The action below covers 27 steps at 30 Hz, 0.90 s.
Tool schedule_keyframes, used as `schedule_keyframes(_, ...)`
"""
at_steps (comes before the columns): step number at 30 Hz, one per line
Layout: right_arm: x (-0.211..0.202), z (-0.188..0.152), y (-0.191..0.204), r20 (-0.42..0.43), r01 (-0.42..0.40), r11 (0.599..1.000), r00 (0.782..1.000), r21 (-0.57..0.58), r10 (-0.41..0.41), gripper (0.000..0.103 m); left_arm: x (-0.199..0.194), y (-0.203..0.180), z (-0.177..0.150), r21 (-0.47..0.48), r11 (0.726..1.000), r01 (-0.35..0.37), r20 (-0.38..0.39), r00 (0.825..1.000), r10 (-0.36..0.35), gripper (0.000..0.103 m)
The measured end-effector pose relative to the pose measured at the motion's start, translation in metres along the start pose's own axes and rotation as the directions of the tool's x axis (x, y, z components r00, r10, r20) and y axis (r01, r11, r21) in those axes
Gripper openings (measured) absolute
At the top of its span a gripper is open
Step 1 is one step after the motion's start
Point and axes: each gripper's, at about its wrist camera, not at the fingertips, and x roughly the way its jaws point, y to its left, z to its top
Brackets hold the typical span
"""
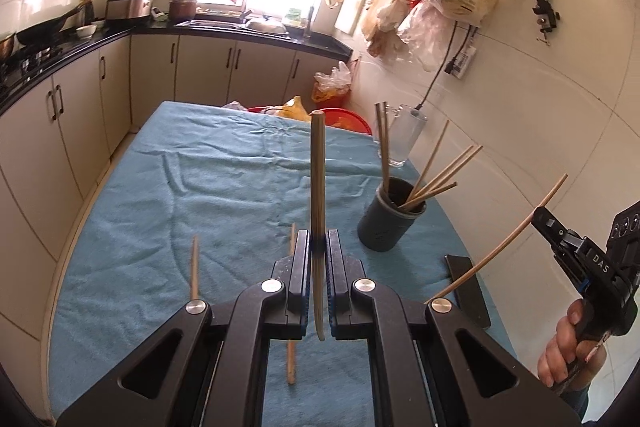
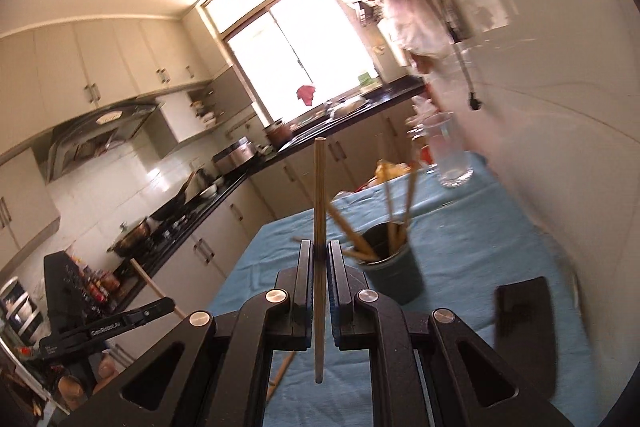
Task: Organize utensils
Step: 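Lift both held chopsticks upright and carry them over the black holder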
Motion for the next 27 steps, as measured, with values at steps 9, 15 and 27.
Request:
schedule_keyframes(9,-0.021,0.021,-0.028,0.061,0.051,0.998,0.997,0.047,-0.054,0.007,0.019,-0.028,0.03,0.051,0.998,0.04,-0.007,0.999,-0.04,0.006)
schedule_keyframes(15,-0.024,0.04,-0.035,0.097,0.072,0.996,0.992,0.045,-0.077,0.007,0.032,-0.04,0.057,0.058,0.997,0.054,0.011,0.998,-0.054,0.006)
schedule_keyframes(27,-0.003,0.083,-0.035,0.169,0.111,0.993,0.979,0.029,-0.114,0.007,0.049,-0.071,0.121,0.069,0.993,0.095,0.102,0.99,-0.101,0.006)
